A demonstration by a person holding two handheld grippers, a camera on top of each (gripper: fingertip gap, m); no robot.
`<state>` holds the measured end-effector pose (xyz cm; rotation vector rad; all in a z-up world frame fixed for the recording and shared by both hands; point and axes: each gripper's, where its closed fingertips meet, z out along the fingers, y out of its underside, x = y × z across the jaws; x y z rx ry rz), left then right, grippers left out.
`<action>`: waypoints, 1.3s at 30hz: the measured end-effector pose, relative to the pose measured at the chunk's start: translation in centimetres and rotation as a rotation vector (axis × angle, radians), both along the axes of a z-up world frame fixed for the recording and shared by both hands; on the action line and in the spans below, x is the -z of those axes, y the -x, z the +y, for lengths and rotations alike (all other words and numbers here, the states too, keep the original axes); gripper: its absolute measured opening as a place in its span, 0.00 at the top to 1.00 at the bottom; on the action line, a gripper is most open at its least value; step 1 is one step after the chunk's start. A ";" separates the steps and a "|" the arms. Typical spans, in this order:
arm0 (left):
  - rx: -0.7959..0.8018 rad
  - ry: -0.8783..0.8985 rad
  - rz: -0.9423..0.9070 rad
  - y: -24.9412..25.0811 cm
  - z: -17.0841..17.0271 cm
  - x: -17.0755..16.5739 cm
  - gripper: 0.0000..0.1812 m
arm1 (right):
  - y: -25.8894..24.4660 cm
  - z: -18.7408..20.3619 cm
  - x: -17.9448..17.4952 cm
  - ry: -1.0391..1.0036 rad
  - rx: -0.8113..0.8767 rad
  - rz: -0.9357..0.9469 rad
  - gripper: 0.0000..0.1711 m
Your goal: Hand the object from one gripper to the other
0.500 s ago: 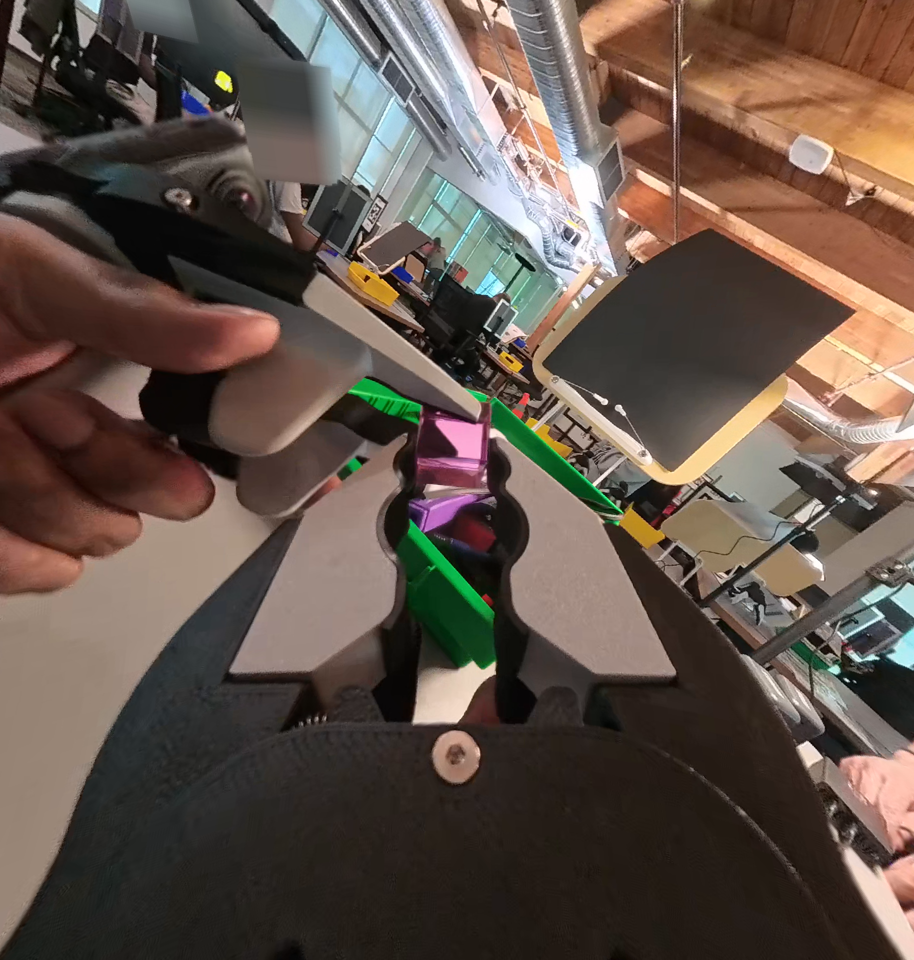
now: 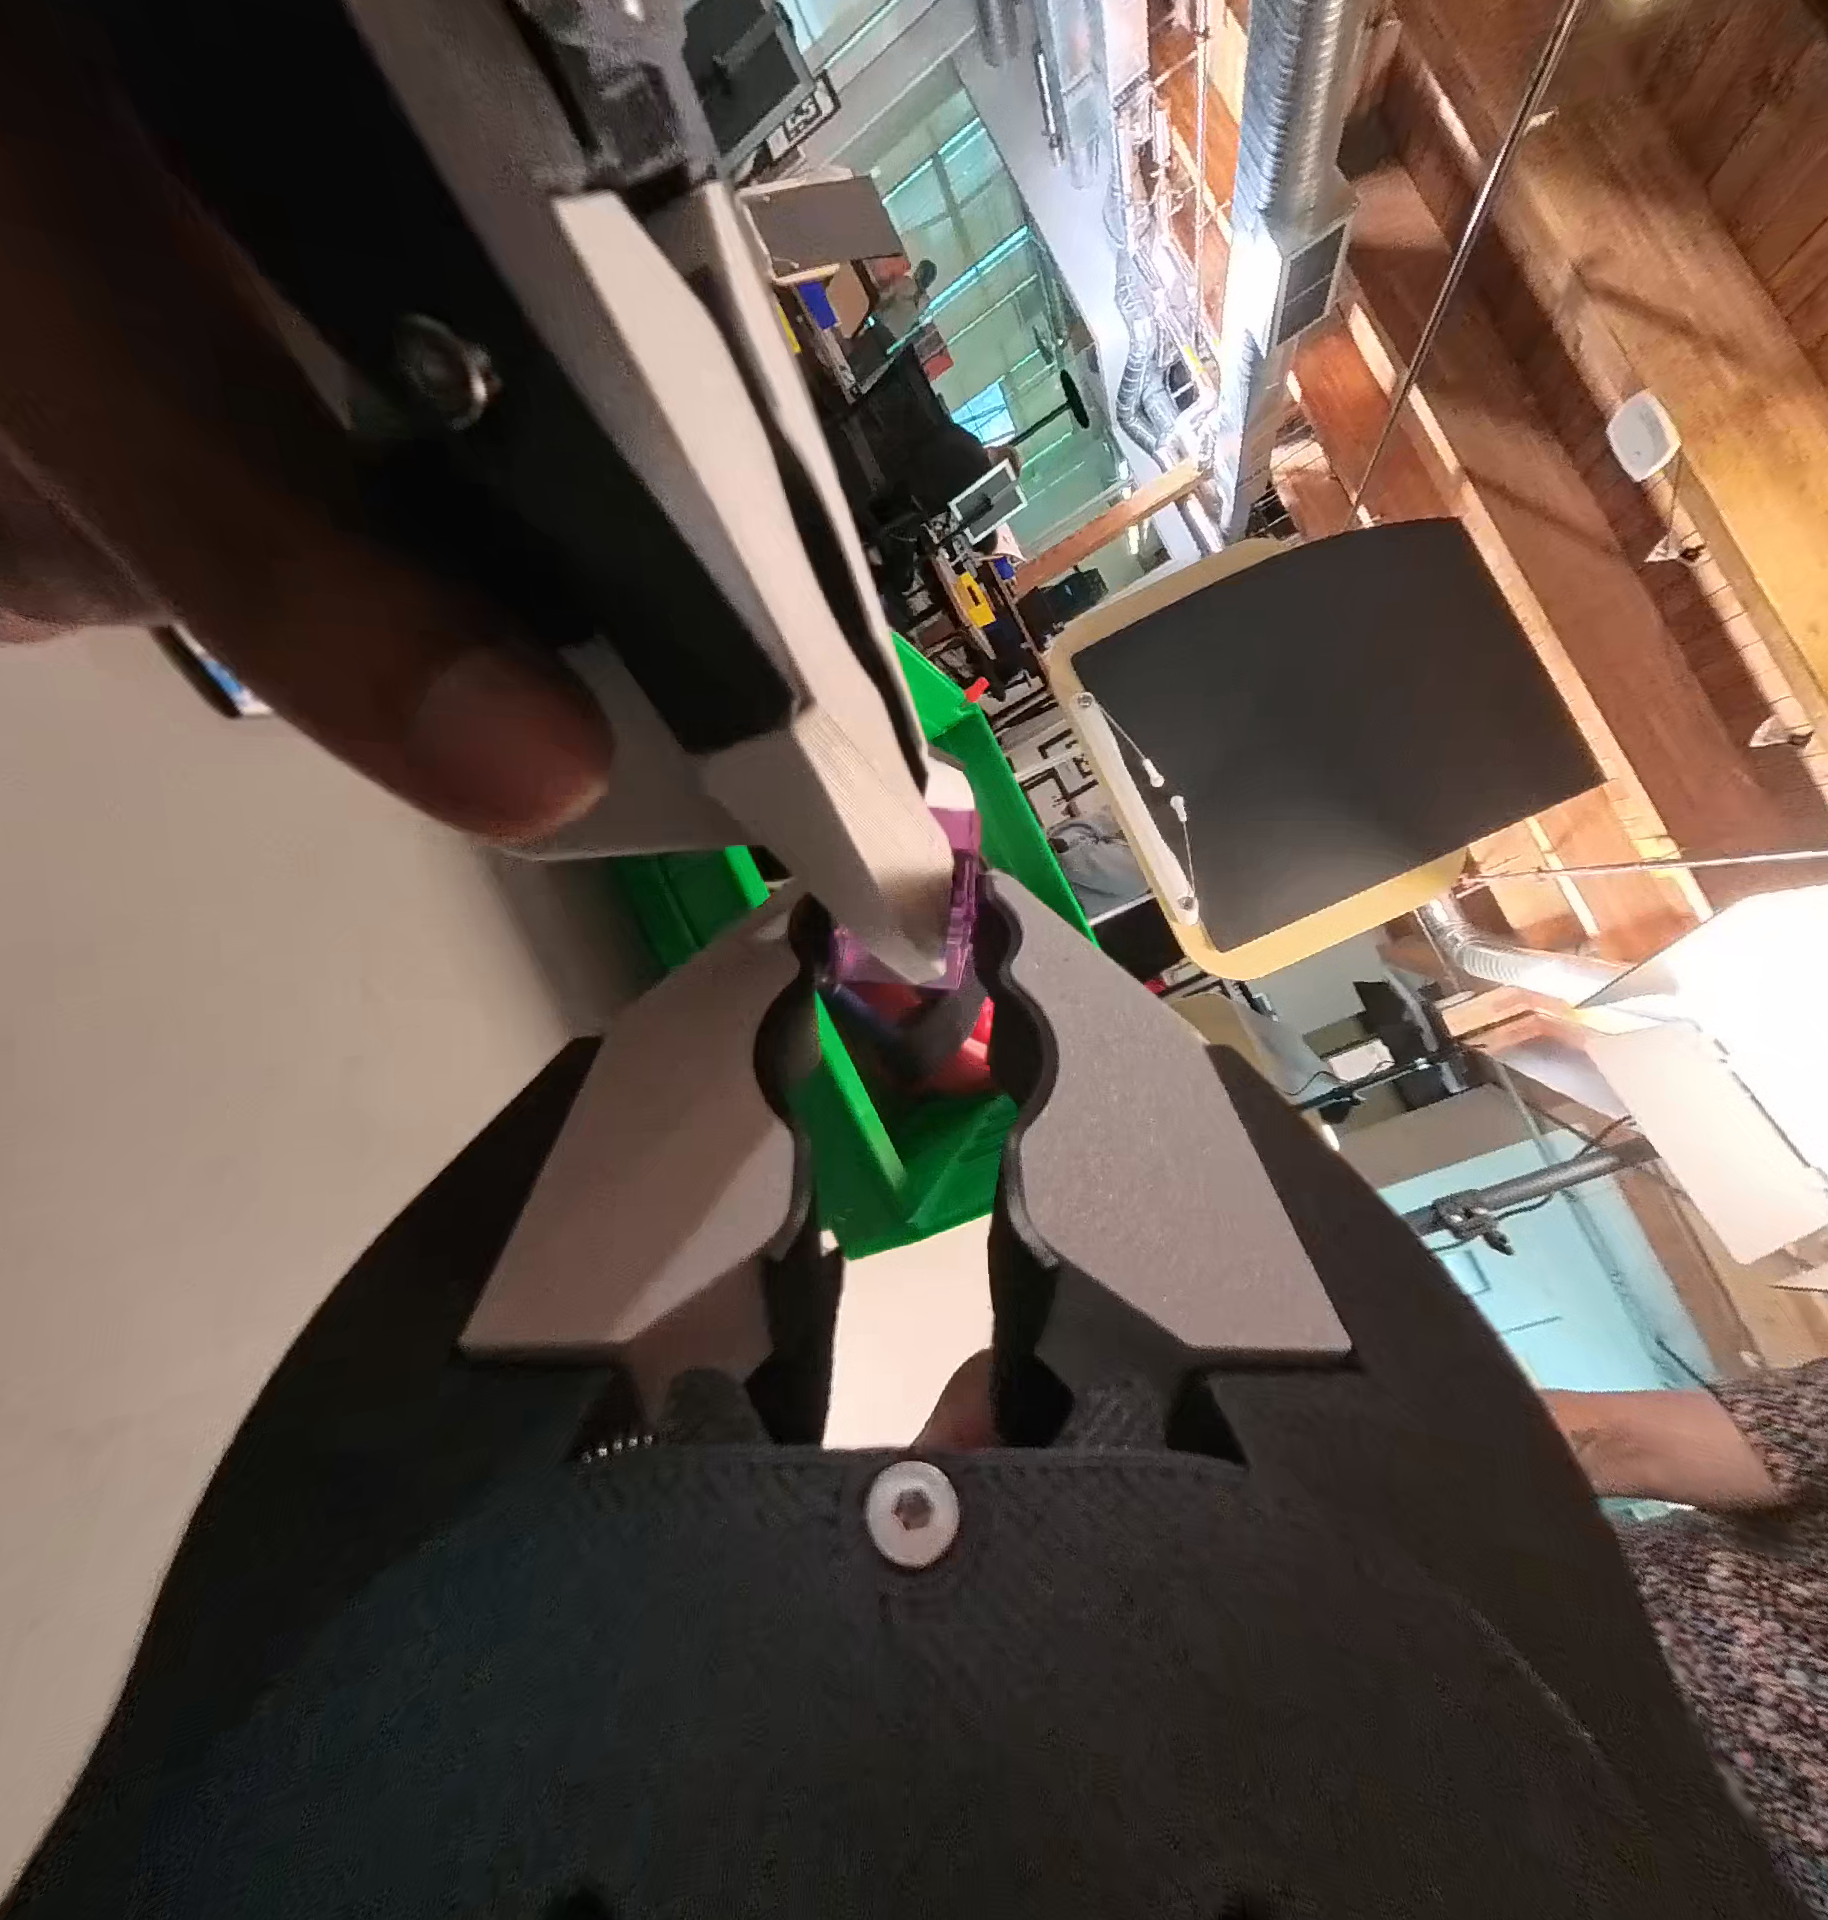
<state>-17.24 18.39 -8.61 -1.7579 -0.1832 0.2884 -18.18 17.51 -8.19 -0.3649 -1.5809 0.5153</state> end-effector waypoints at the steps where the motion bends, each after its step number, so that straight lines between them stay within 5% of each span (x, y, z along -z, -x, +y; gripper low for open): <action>1: 0.012 -0.021 -0.016 0.0 0.0 -0.2 0.84 | 0.0 0.0 -0.3 0.034 -0.004 0.012 0.83; 8: 0.194 -0.478 -0.534 0.4 -0.8 -3.8 0.84 | -0.3 0.5 -1.8 0.600 -0.071 0.056 0.78; 16: 0.309 -0.592 -0.787 -1.3 0.1 -3.6 0.84 | -0.4 0.1 -2.9 0.631 -0.066 0.133 0.82; 20: 0.306 -0.505 -0.741 -1.5 0.3 -3.3 0.84 | -0.6 0.9 -2.8 0.517 -0.025 0.145 0.82; 28: 0.063 -0.111 0.019 -0.9 -0.5 -2.6 0.75 | 0.2 1.0 -0.9 0.171 0.084 0.096 0.83; 35: 0.003 -0.016 0.133 -0.4 -0.3 -1.2 0.84 | 0.1 0.1 -0.6 0.091 0.061 0.097 0.83; 39: 0.064 -0.239 -0.147 0.0 -0.5 -2.8 0.85 | -0.3 0.5 -1.8 0.332 0.047 0.126 0.79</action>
